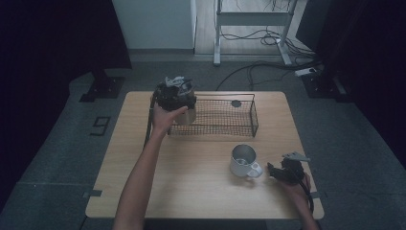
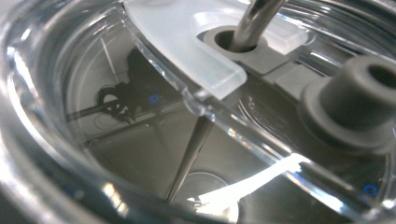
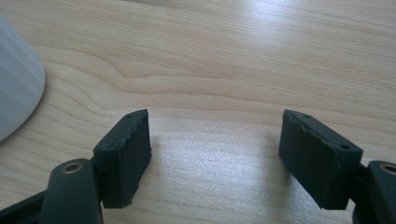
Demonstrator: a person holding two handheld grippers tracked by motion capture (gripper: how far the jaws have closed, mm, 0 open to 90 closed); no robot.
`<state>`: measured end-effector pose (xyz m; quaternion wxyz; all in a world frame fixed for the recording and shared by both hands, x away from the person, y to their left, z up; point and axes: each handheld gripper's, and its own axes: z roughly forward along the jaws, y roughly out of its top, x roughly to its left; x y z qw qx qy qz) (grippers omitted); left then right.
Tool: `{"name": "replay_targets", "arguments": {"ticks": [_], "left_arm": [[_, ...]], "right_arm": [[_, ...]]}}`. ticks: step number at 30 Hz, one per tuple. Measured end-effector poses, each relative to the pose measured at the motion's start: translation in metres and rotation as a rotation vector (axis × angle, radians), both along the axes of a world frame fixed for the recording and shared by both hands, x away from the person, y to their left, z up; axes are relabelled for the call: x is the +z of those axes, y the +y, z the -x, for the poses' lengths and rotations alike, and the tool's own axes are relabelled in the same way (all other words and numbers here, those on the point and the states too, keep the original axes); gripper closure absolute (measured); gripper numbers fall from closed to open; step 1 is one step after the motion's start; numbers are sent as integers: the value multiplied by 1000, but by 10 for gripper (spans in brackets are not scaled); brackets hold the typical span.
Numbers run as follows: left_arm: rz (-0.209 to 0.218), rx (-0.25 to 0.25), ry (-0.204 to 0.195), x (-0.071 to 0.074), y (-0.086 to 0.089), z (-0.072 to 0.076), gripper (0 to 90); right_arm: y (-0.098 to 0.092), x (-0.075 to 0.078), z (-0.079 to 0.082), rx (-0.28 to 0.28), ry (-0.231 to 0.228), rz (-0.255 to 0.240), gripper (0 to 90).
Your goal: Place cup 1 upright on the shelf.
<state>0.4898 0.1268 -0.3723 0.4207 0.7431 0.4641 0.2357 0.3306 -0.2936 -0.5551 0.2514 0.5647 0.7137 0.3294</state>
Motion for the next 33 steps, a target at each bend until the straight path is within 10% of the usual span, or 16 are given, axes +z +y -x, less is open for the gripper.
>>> {"name": "replay_targets", "arguments": {"ticks": [33], "left_arm": [[-4, 60, 45, -21, -11, -38, 38]], "right_arm": [[0, 0, 1, 7, 0, 0, 248]]}}
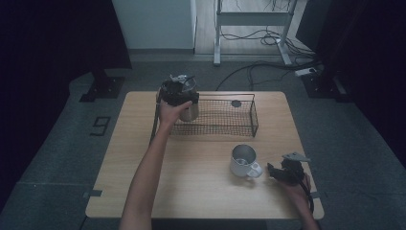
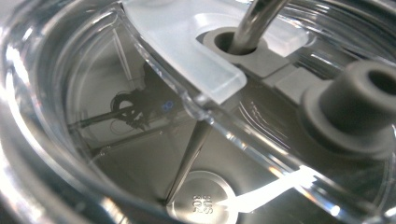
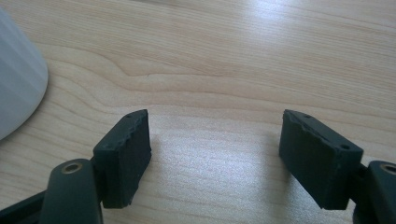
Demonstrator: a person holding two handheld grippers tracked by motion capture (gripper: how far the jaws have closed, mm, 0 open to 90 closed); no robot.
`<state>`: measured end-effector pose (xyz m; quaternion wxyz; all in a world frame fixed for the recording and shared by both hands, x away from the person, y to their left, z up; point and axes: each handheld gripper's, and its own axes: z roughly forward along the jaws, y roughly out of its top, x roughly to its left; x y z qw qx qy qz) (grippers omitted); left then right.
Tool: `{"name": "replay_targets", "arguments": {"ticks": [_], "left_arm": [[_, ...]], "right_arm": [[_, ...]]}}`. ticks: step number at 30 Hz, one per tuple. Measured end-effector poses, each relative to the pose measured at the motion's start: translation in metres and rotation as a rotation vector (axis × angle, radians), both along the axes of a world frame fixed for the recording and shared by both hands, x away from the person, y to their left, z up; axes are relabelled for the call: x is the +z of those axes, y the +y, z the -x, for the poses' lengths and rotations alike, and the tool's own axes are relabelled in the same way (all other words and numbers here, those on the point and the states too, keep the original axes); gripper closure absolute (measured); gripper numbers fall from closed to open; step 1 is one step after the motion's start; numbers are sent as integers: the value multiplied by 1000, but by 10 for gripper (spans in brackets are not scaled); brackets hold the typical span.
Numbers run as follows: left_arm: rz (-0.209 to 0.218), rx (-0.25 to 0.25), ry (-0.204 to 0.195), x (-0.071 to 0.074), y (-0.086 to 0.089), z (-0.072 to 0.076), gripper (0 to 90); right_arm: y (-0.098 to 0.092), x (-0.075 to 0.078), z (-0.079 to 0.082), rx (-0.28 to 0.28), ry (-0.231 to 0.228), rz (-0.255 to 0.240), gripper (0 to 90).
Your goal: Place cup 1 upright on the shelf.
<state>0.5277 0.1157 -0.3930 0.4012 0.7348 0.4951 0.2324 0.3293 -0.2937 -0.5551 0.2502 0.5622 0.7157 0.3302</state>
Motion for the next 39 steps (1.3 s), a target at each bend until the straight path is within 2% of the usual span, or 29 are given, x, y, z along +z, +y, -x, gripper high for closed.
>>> {"name": "replay_targets", "arguments": {"ticks": [10, 13, 39], "left_arm": [[-2, 12, 22, -15, -3, -8, 37], [-18, 15, 34, -20, -5, -10, 38], [-43, 8, 74, -45, -11, -11, 37]], "right_arm": [[0, 0, 0, 1, 0, 0, 249], [0, 0, 0, 2, 0, -1, 249], [0, 0, 0, 3, 0, -1, 249]]}}
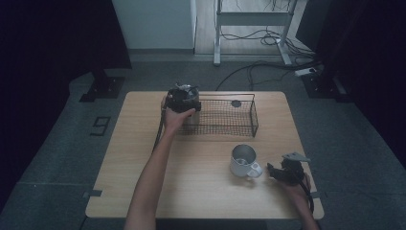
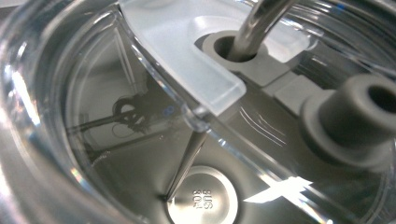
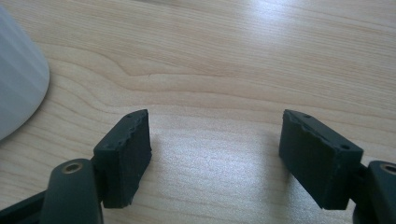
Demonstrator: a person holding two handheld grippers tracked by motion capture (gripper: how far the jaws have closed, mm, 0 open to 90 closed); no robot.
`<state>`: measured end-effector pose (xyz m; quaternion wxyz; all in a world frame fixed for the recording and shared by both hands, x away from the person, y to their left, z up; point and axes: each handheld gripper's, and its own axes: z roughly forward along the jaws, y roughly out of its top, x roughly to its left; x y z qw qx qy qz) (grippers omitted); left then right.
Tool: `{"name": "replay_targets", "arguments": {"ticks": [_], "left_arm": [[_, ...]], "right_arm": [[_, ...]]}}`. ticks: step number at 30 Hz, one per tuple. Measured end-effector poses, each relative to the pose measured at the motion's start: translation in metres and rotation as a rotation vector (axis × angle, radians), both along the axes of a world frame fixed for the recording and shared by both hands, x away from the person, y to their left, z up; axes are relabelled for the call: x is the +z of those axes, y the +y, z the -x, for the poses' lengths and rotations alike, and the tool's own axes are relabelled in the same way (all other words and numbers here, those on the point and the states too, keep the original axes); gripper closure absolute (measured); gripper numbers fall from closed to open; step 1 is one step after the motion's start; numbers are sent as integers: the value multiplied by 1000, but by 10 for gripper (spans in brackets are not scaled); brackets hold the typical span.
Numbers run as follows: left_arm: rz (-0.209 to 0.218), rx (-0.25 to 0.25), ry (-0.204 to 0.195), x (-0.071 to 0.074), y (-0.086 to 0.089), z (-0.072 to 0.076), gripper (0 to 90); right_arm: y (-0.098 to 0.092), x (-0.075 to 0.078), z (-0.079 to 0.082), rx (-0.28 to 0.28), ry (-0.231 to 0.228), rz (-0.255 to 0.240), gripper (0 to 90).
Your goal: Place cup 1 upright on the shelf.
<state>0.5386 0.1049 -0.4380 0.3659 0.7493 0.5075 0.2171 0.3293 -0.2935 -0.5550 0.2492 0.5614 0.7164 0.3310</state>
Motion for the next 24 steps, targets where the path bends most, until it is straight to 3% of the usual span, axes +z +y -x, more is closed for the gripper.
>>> {"name": "replay_targets", "arguments": {"ticks": [24], "left_arm": [[-31, -3, 25, -21, -10, 0, 37]], "right_arm": [[0, 0, 0, 0, -1, 1, 249]]}}
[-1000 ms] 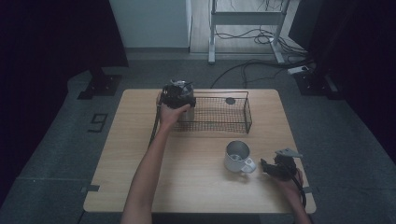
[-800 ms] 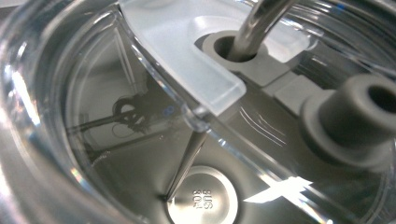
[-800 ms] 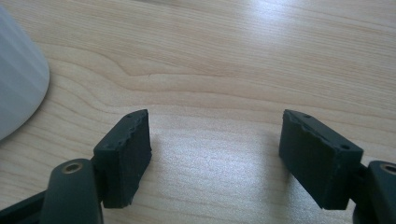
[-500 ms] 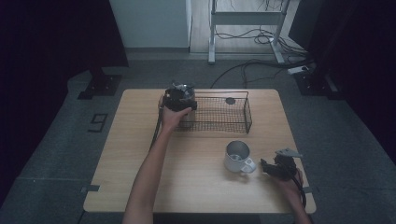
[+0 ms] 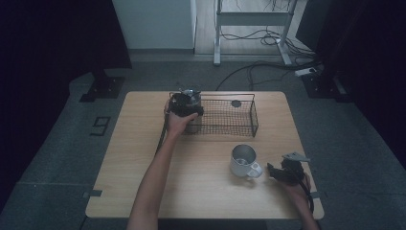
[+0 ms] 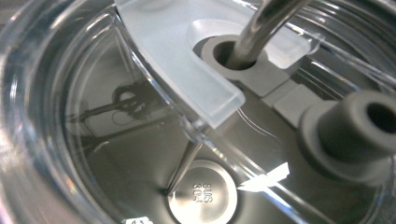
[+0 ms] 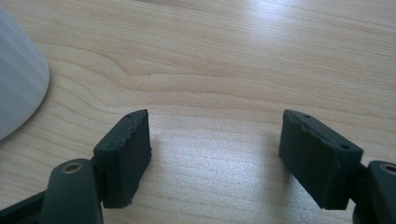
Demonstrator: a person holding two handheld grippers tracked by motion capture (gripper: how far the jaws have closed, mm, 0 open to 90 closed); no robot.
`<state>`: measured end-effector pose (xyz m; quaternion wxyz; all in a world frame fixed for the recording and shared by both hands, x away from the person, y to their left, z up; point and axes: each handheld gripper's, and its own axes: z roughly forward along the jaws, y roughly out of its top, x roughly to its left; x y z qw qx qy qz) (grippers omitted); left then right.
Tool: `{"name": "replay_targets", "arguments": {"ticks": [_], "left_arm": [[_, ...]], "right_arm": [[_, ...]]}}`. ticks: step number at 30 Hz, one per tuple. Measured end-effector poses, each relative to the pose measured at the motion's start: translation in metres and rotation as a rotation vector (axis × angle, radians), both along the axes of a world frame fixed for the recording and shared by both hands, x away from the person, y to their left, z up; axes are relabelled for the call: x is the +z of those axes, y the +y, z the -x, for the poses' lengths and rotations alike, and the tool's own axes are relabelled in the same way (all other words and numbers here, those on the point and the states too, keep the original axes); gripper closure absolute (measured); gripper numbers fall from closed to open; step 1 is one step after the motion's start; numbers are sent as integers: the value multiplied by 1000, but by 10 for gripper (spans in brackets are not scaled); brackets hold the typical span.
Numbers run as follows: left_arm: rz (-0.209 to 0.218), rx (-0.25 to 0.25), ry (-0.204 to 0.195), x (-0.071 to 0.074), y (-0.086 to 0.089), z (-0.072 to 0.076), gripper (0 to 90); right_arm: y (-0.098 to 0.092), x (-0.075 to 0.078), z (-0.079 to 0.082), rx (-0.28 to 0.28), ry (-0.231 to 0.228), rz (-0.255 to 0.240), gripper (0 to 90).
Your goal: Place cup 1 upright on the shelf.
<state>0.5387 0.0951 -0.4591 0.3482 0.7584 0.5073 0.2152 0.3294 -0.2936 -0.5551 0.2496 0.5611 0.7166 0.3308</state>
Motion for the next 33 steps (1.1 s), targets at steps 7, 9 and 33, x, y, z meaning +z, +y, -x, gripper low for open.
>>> {"name": "replay_targets", "arguments": {"ticks": [7, 9, 33], "left_arm": [[-13, -9, -20, -3, -2, 5, 37], [-10, -8, -23, -3, -1, 6, 37], [-2, -7, -17, 0, 2, 13, 32]], "right_arm": [[0, 0, 0, 0, 0, 0, 249], [0, 0, 0, 0, 0, 0, 249], [0, 0, 0, 0, 0, 0, 249]]}}
